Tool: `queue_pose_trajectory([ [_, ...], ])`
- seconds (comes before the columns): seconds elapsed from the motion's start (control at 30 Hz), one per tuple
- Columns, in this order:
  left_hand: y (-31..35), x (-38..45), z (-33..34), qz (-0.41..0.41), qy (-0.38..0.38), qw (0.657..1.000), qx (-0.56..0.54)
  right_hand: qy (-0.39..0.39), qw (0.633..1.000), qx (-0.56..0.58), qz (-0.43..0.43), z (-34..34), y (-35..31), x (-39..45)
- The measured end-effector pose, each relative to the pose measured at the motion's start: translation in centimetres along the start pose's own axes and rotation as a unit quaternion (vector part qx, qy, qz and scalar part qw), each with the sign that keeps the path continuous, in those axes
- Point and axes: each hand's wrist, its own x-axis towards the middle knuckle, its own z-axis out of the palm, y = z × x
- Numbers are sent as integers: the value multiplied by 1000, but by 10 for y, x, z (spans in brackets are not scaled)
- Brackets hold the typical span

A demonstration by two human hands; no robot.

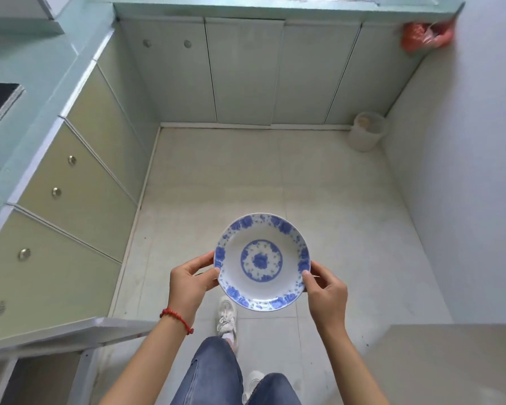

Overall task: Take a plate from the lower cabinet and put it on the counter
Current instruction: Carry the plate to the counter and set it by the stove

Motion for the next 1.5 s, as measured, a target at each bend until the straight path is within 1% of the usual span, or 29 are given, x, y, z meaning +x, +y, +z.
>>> queue_pose_trajectory([
  [0.17, 35, 67, 24, 1, -26, 1000, 0, 23, 1000, 8, 6, 19, -25, 63],
  [0.3, 74, 130, 40, 7, -46, 999, 1, 35, 999, 4, 0, 40, -60, 122],
  [0.57, 137, 214, 78, 23, -60, 998, -10, 47, 998, 27, -10, 67, -110, 210],
  [0.73, 162, 273, 122, 12, -53, 998, -29, 45, 998, 42, -11, 72, -128, 287],
  [0.87, 185, 325, 169, 22, -43, 998, -34, 36, 998, 46, -15, 70, -144, 365],
  [1.03, 217, 380, 226, 29, -20, 998, -47, 8, 999, 45, -25, 62, -174, 458],
  [1.17, 242, 420, 258, 29, -8, 998, -58, -11, 999, 39, -29, 64, -197, 521],
  [1.33, 270, 485, 286, 31, 7, 998, -63, -27, 998, 46, -26, 85, -218, 596],
  [1.5, 299, 567, 308, 34, 6, 997, -70, -29, 998, 49, -30, 120, -242, 678],
])
